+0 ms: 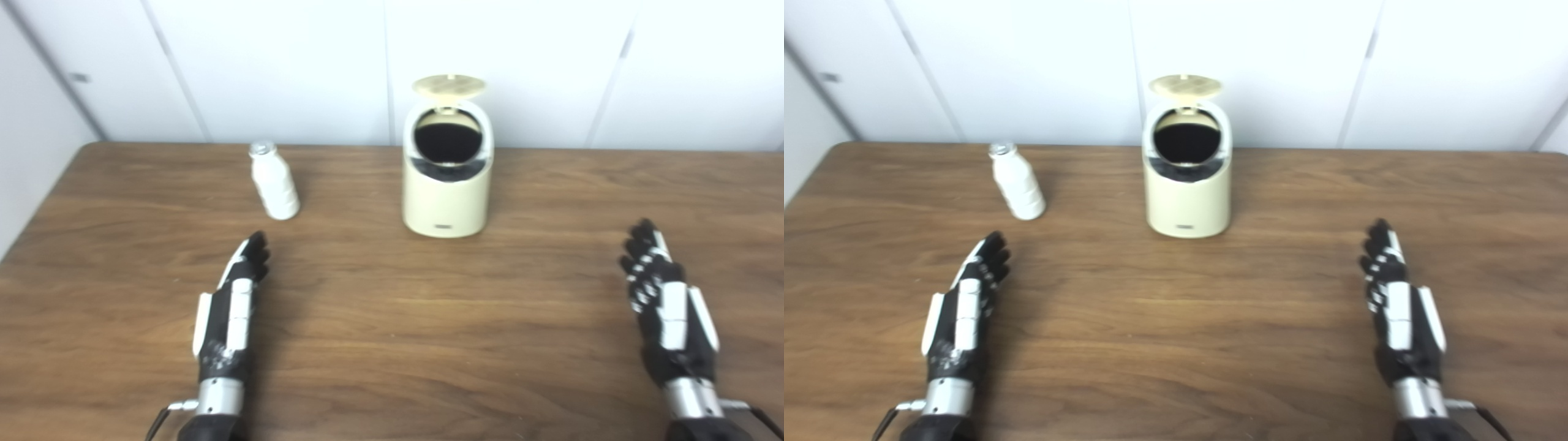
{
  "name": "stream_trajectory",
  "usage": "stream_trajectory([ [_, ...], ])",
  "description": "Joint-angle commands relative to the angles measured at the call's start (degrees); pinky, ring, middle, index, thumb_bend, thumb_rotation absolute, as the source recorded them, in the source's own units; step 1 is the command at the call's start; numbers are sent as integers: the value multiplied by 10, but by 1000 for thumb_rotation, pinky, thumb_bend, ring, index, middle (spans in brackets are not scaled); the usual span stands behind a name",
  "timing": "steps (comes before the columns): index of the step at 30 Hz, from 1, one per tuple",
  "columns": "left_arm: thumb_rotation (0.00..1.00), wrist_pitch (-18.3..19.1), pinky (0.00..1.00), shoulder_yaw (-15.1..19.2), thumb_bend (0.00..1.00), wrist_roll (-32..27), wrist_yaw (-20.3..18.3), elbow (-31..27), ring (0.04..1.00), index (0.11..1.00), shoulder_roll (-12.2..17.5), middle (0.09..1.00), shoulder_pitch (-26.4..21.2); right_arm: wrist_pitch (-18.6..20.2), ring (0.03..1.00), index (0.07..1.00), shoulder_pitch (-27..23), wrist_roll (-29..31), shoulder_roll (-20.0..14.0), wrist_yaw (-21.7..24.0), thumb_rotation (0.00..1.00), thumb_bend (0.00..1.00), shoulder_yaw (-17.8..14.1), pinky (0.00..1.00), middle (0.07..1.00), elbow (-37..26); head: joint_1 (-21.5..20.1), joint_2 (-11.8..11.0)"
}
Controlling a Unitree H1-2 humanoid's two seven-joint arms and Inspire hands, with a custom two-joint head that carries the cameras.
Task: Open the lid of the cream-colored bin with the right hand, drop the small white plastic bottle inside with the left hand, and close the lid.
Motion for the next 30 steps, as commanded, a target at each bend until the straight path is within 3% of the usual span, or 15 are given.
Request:
stream_trajectory([
  [1,767,-25,940,-5,565,15,5,22,924,901,-3,922,3,-16,1000,1000,4,10,-6,7,1000,598,-2,1000,1000,8,11,-3],
  [10,589,-11,924,-4,663,59,30,12,932,923,-1,926,-6,37,1000,1000,8,2,-3,-6,999,601,8,1000,1000,-44,40,-17],
  [17,430,45,796,14,774,117,62,-27,849,911,10,878,-26,56,1000,1000,9,4,0,-7,984,620,11,1000,1000,-60,36,-23],
  [19,429,67,761,20,826,158,73,-42,837,908,20,879,-39,62,1000,1000,10,0,1,-10,988,616,11,1000,1000,-64,33,-23],
  [25,361,104,740,28,944,204,74,-52,842,905,56,872,-89,74,1000,999,12,-7,7,-17,999,563,12,1000,995,-76,31,-25],
  [28,413,139,649,20,989,261,72,-58,833,912,82,871,-115,74,1000,993,13,-10,8,-20,1000,557,13,1000,989,-76,30,-25],
  [30,404,149,647,19,999,273,70,-58,846,914,93,887,-129,76,1000,993,12,-13,8,-22,1000,557,14,1000,989,-78,30,-25],
])
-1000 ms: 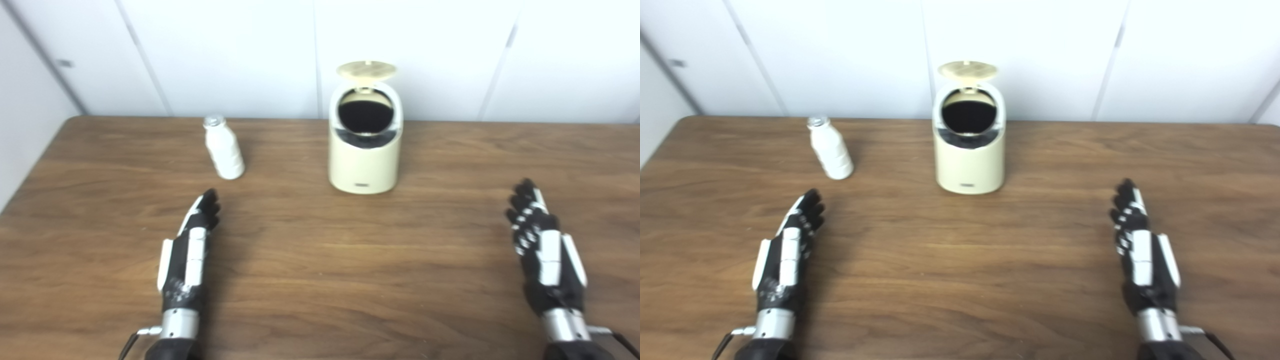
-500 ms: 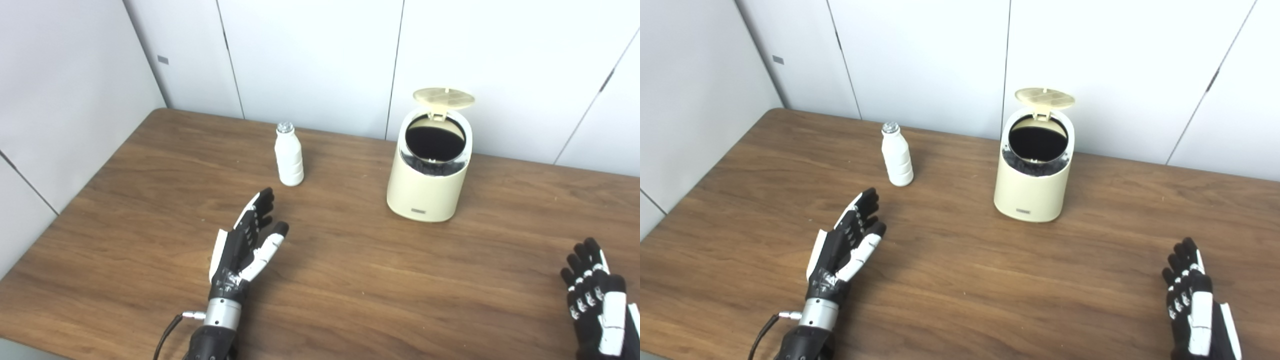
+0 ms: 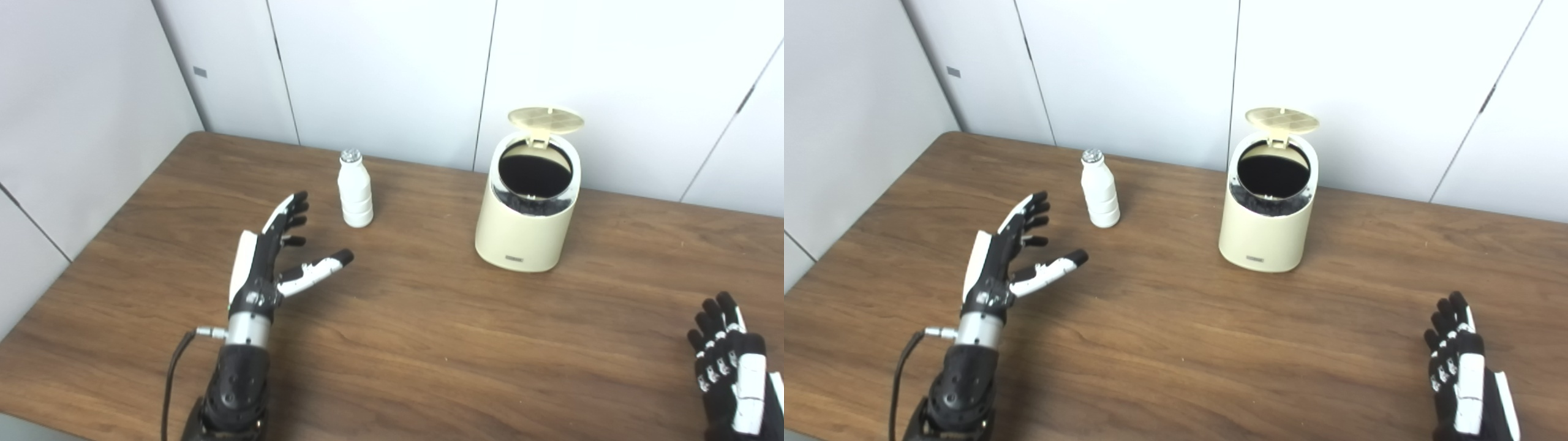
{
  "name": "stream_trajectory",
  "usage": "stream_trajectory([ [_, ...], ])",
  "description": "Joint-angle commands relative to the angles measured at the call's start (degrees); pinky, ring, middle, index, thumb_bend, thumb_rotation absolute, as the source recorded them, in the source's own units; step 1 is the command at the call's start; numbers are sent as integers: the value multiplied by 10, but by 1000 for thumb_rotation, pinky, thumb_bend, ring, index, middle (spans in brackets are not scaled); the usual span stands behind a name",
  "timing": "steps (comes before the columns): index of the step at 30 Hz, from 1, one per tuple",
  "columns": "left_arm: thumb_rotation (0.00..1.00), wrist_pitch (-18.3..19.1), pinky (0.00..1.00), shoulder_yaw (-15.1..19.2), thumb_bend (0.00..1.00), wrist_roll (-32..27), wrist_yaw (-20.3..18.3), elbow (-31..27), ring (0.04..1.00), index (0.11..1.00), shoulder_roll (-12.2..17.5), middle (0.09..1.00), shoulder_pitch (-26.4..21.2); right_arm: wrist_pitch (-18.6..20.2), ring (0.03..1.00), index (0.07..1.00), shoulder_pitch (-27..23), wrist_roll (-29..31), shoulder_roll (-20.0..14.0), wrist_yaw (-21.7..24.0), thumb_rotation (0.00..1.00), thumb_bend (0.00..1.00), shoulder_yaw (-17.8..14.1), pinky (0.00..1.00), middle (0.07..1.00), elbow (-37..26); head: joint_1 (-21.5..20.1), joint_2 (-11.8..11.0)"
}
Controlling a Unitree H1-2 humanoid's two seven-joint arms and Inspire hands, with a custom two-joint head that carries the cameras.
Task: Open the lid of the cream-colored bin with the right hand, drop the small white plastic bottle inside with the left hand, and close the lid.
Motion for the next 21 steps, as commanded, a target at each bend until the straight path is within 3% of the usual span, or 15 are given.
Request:
stream_trajectory([
  [1,402,11,660,-2,1000,23,1,-20,858,919,18,902,-28,-3,1000,992,-9,-4,-1,-3,1000,558,0,1000,989,-25,0,1],
  [6,395,45,763,-17,1000,61,-15,-7,892,921,53,932,-67,16,1000,985,-7,-6,0,-7,998,560,2,1000,985,-39,-1,3],
  [11,447,92,710,-54,1000,132,-43,21,872,915,94,921,-107,14,1000,1000,-5,-9,0,-7,1000,553,3,1000,990,-41,-2,5],
  [21,465,105,772,-110,1000,188,-63,130,891,896,142,896,-180,17,1000,985,-4,-18,-1,-9,937,595,6,1000,969,-46,-3,8],
])
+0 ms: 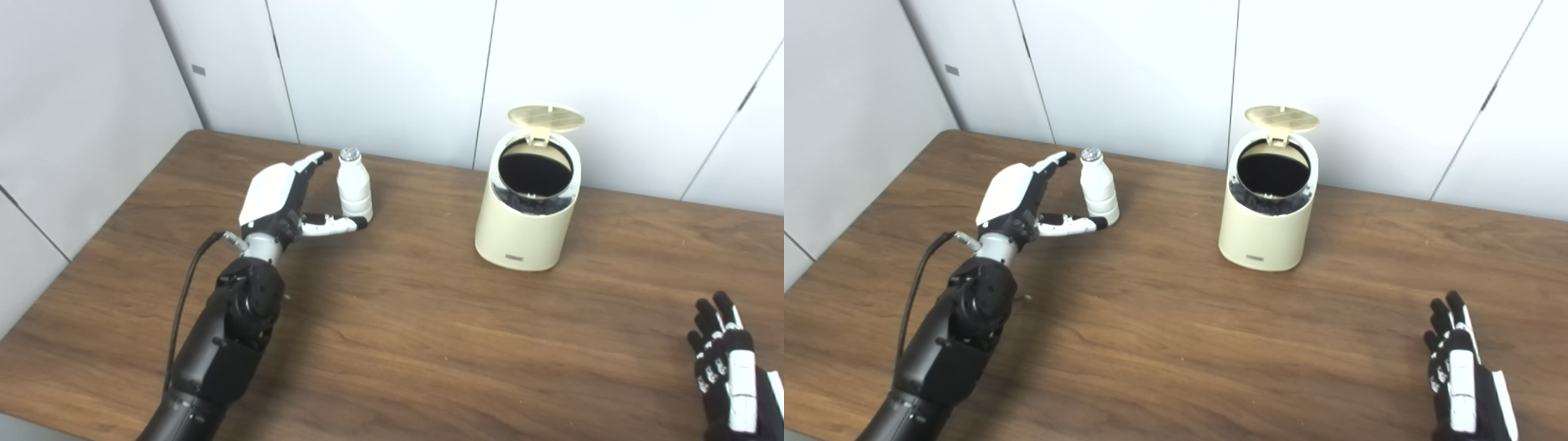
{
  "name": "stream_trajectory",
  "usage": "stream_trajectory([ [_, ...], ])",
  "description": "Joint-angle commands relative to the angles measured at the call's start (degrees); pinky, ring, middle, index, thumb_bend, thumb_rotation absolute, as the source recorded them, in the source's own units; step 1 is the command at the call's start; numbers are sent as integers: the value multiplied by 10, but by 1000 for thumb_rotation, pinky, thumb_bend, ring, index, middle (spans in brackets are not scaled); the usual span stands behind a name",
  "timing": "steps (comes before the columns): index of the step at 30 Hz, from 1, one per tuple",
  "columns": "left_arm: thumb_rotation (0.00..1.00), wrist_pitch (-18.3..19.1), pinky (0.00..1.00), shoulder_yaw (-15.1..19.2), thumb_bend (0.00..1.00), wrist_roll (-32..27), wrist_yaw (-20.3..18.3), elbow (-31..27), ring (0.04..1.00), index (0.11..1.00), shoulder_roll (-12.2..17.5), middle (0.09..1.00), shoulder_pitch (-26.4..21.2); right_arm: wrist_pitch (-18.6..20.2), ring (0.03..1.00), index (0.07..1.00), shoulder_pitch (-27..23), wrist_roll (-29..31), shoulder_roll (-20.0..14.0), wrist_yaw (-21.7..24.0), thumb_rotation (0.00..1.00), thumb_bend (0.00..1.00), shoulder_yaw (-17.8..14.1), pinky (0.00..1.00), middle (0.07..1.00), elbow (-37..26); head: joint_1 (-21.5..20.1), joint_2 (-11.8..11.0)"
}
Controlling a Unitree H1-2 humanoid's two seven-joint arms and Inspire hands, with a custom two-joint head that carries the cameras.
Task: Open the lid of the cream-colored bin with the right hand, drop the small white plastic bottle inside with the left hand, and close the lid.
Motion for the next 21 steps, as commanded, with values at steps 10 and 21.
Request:
stream_trajectory([
  [10,459,-16,791,-16,1000,-6,3,91,898,893,28,898,-93,-8,1000,994,-9,0,-1,-1,942,583,0,1000,966,-21,-4,5],
  [21,364,-43,646,7,1000,-116,1,140,766,883,5,814,-125,-20,1000,991,-11,5,0,4,928,601,2,1000,968,-10,-12,5],
])
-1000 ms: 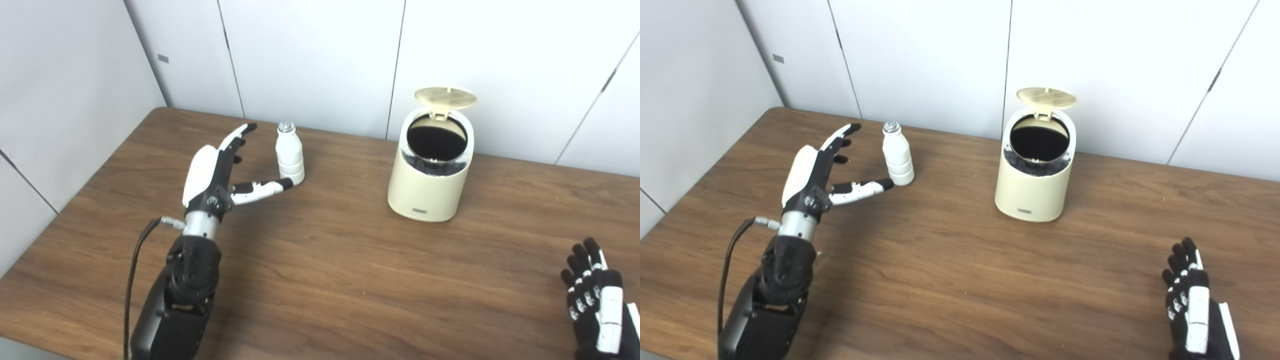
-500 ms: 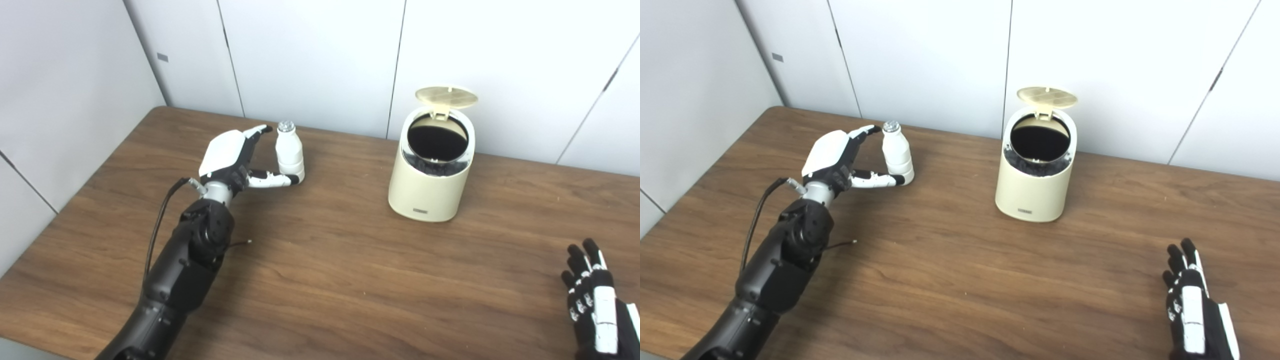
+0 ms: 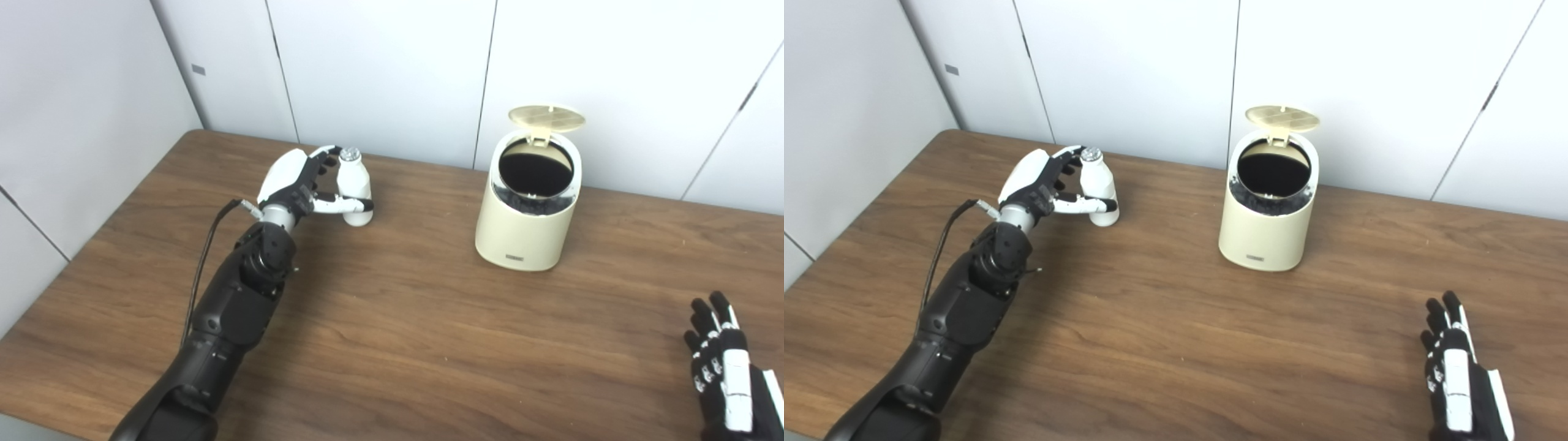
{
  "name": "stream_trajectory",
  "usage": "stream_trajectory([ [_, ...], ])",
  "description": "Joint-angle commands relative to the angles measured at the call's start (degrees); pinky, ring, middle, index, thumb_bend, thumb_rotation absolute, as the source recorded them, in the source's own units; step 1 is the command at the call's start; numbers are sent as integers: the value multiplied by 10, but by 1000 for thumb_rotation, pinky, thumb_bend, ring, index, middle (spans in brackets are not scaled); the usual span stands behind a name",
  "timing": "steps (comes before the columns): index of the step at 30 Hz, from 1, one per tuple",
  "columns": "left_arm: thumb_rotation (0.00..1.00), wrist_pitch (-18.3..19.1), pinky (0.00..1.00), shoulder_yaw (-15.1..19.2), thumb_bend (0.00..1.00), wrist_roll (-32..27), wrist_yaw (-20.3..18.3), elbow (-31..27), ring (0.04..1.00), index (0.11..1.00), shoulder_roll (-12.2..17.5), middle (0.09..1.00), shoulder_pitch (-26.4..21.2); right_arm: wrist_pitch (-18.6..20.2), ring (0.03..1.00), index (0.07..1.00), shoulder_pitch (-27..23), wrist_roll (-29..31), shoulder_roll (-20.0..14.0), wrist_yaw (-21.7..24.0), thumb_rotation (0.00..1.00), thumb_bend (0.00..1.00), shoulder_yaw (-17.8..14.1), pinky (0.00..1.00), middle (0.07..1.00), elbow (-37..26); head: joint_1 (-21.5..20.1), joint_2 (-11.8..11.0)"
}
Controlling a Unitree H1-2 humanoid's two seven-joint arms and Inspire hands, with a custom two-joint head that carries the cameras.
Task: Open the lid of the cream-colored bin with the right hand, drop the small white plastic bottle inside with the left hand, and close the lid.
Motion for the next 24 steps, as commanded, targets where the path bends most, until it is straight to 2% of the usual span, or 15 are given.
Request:
stream_trajectory([
  [1,347,-21,634,6,1000,-13,8,-2,746,874,6,803,-32,-23,1000,988,-11,5,-1,1,932,597,-2,1000,964,-9,0,0],
  [5,307,-29,555,3,1000,-22,16,1,670,839,5,761,-34,-27,1000,988,-12,6,-2,3,938,592,-3,1000,957,-5,0,1],
  [12,242,-14,461,4,961,-32,10,-13,580,778,1,692,-32,-32,998,987,-13,7,-2,3,952,581,-5,1000,948,1,-2,4],
  [19,19,-38,448,5,851,-40,27,-16,513,624,-2,554,-26,-28,985,980,-12,12,-1,0,937,607,-8,1000,930,0,0,7],
  [20,7,-45,436,8,655,-42,33,-15,496,570,-4,496,-25,-29,984,978,-12,14,0,1,936,606,-9,1000,925,1,1,6],
  [22,1,-64,431,9,548,-42,46,-9,472,518,-5,485,-23,-33,982,977,-12,14,-1,1,931,601,-9,1000,921,4,0,7],
  [24,0,-71,431,11,512,-43,53,-7,463,485,-7,492,-22,-35,973,974,-12,14,-1,1,930,597,-10,990,911,4,0,8],
])
